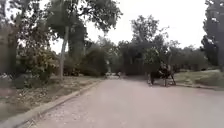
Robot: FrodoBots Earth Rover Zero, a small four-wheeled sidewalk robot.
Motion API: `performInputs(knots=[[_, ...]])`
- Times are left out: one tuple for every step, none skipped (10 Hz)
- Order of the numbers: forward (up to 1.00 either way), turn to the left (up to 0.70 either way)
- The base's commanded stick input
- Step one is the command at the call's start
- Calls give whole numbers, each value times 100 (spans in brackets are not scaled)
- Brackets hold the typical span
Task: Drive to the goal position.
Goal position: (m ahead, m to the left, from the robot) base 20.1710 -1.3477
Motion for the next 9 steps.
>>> performInputs(knots=[[100,1],[100,1],[100,1],[100,1],[100,1],[100,1],[100,1],[100,1],[100,1]])
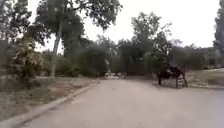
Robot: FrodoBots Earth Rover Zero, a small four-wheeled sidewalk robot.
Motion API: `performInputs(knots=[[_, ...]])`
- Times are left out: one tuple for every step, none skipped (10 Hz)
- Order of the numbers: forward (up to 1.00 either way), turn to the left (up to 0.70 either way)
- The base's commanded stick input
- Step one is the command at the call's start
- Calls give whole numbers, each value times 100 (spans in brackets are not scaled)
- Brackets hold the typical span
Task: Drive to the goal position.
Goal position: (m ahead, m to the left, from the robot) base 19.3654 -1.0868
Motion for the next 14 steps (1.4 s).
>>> performInputs(knots=[[100,1],[100,1],[100,1],[100,1],[100,1],[100,1],[100,1],[100,1],[100,1],[100,1],[100,1],[100,1],[100,1],[100,1]])
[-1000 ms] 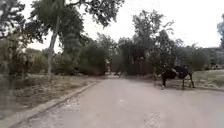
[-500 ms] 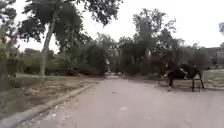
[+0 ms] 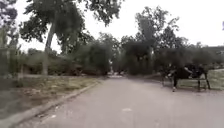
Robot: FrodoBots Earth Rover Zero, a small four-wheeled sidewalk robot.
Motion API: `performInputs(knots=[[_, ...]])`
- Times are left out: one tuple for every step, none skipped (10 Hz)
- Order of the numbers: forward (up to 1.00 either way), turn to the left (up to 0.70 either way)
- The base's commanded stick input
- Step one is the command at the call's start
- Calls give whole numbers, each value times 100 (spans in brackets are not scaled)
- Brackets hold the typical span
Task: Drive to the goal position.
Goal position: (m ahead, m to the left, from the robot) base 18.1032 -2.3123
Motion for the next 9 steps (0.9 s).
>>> performInputs(knots=[[100,1],[100,1],[100,1],[100,1],[100,1],[100,1],[100,1],[100,1],[100,1]])
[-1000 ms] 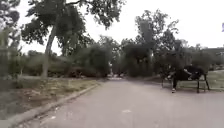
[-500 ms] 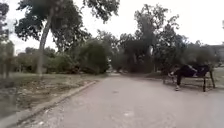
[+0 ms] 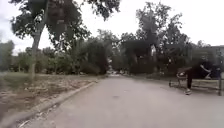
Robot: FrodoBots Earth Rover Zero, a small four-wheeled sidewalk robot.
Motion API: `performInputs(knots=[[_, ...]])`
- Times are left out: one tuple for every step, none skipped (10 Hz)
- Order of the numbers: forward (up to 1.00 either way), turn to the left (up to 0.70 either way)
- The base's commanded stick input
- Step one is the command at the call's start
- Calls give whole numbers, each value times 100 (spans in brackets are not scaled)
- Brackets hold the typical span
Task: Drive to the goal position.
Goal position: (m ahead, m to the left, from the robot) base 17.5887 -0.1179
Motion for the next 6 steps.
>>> performInputs(knots=[[100,1],[100,1],[100,1],[100,1],[100,1],[100,1]])
